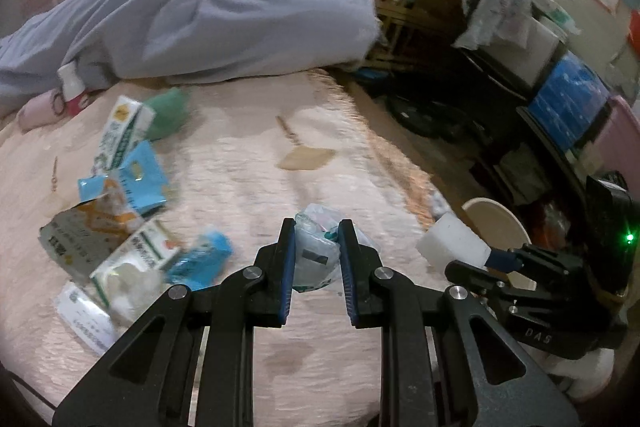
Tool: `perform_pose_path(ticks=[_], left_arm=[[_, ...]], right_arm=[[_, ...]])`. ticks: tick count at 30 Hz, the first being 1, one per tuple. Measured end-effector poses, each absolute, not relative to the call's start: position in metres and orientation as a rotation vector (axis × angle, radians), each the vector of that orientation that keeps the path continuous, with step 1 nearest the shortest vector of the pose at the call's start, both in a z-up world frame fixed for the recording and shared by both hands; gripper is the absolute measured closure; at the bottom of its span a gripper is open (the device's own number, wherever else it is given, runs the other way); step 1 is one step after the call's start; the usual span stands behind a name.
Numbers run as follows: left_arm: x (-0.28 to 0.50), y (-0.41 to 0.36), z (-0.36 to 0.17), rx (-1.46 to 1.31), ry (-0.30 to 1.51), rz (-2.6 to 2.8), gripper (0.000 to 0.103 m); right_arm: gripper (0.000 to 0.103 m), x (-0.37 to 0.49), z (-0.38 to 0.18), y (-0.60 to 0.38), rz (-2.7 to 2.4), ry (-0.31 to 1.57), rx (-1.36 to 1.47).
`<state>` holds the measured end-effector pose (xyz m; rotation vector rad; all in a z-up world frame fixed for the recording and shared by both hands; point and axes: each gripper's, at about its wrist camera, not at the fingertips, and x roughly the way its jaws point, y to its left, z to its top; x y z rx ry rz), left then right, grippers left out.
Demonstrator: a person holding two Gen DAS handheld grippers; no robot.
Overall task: Collect trash
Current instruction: 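Carry the foam block and plastic bag over the bucket with both tools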
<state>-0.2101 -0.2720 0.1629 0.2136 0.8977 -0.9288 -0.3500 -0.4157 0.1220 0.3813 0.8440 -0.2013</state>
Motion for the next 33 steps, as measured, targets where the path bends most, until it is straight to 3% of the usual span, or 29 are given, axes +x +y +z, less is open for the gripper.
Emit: perform_pose_path(ticks=[33], left_arm=[[-0.335,-0.425,0.146,0.373,0.914,-1.198,0.085]], right_arm=[[0.066,-0.526,0.102,-0.537,-0.543,0.804,0.561]])
